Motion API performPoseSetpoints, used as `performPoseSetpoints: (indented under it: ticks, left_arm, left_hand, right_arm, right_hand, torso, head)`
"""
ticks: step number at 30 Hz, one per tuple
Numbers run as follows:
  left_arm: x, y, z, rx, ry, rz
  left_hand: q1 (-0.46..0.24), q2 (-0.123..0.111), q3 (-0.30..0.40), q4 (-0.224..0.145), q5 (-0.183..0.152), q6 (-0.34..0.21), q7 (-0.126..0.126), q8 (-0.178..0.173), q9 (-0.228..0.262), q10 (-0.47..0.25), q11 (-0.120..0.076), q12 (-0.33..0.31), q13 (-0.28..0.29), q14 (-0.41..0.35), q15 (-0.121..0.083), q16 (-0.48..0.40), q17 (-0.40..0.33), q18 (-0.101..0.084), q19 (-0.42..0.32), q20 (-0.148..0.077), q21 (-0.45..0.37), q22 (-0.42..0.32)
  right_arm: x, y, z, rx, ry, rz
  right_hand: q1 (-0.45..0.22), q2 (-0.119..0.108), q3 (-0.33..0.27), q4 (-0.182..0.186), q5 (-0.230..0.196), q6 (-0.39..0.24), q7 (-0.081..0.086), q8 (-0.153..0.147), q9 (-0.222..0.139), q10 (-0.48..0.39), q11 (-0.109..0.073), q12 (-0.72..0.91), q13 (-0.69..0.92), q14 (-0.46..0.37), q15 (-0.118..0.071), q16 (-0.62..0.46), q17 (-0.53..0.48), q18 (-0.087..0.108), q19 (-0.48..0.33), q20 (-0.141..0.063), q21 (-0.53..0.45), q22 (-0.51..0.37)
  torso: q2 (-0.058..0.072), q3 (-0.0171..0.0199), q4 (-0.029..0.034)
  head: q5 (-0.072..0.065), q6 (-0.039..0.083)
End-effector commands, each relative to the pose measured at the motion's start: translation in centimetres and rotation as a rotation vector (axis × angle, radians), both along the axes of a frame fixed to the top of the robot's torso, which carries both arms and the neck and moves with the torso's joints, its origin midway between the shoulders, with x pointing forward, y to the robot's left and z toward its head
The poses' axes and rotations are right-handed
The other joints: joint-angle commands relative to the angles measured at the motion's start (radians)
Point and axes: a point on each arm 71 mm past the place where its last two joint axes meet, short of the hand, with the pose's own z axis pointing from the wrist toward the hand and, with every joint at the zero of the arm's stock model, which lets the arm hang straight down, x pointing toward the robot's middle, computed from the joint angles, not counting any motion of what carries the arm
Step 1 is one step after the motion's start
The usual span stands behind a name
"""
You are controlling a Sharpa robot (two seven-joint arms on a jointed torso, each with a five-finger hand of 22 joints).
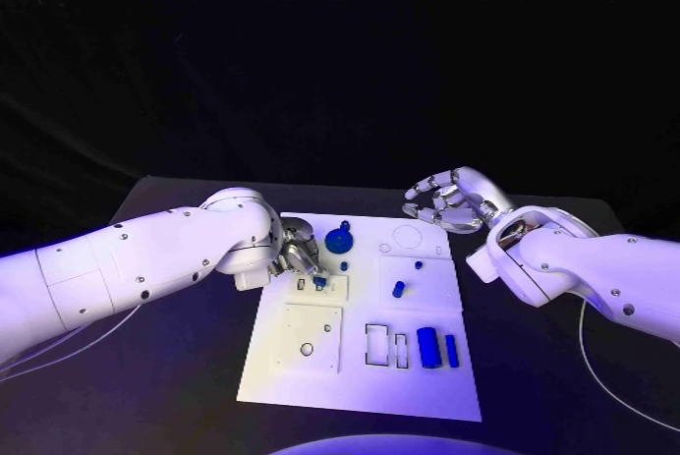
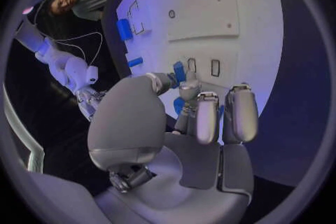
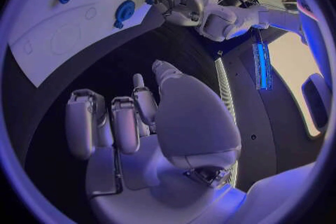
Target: Assemble the parts on the task board
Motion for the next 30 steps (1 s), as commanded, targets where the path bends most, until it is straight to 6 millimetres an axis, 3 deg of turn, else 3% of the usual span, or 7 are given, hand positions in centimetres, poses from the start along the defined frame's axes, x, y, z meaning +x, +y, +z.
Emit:
performPoseSetpoints:
  ticks: [1, 18, 30]
  left_arm:
    - [0.1, 0.0, 0.3, -0.048, -0.024, 0.037]
    - [-0.5, -0.5, 0.3, 0.017, -0.171, -0.036]
    - [-1.0, -0.8, -0.4, 0.083, -0.170, -0.081]
  left_hand:
    - [-0.016, -0.007, 0.153, -0.141, 0.004, 0.014, -0.018, 0.006, 0.169, 0.012, 0.000, 0.008, 0.009, 0.059, -0.010, 0.004, 0.104, -0.022, 0.008, -0.002, 0.007, 0.009]
    - [-0.049, -0.050, 0.210, -0.174, 0.014, 0.031, -0.027, 0.011, 0.196, 0.035, -0.009, 0.025, 0.029, 0.060, -0.018, 0.004, 0.105, -0.029, 0.031, -0.009, 0.021, 0.043]
    - [-0.057, -0.063, 0.222, -0.183, 0.024, 0.044, -0.030, 0.011, 0.202, 0.048, -0.013, 0.033, 0.038, 0.061, -0.021, 0.004, 0.106, -0.032, 0.041, -0.012, 0.027, 0.058]
  right_arm:
    - [0.0, 0.0, 0.0, 0.003, -0.008, 0.007]
    - [-0.1, -0.1, 0.0, 0.004, -0.007, 0.006]
    - [-0.1, 0.0, -0.2, 0.003, -0.005, 0.009]
  right_hand:
    - [0.004, -0.005, 0.007, 0.001, 0.006, 0.003, 0.001, 0.003, 0.001, -0.004, -0.002, -0.004, 0.000, 0.054, -0.005, -0.006, 0.049, 0.010, 0.002, -0.004, -0.005, 0.149]
    - [0.002, -0.006, 0.007, 0.002, 0.008, 0.003, 0.001, 0.004, 0.001, -0.005, -0.002, -0.006, -0.002, 0.053, -0.004, -0.007, 0.047, 0.010, 0.001, -0.004, -0.007, 0.148]
    - [0.000, -0.006, 0.006, 0.003, 0.008, 0.003, 0.001, 0.004, 0.001, -0.006, -0.002, -0.006, -0.003, 0.053, -0.004, -0.008, 0.046, 0.011, 0.000, -0.004, -0.010, 0.147]
  torso:
    - [0.000, -0.0006, 0.0003]
    - [0.002, -0.0012, -0.0010]
    - [0.002, -0.0013, -0.0018]
  head:
    - [-0.001, 0.001]
    - [0.004, -0.003]
    - [0.007, -0.009]
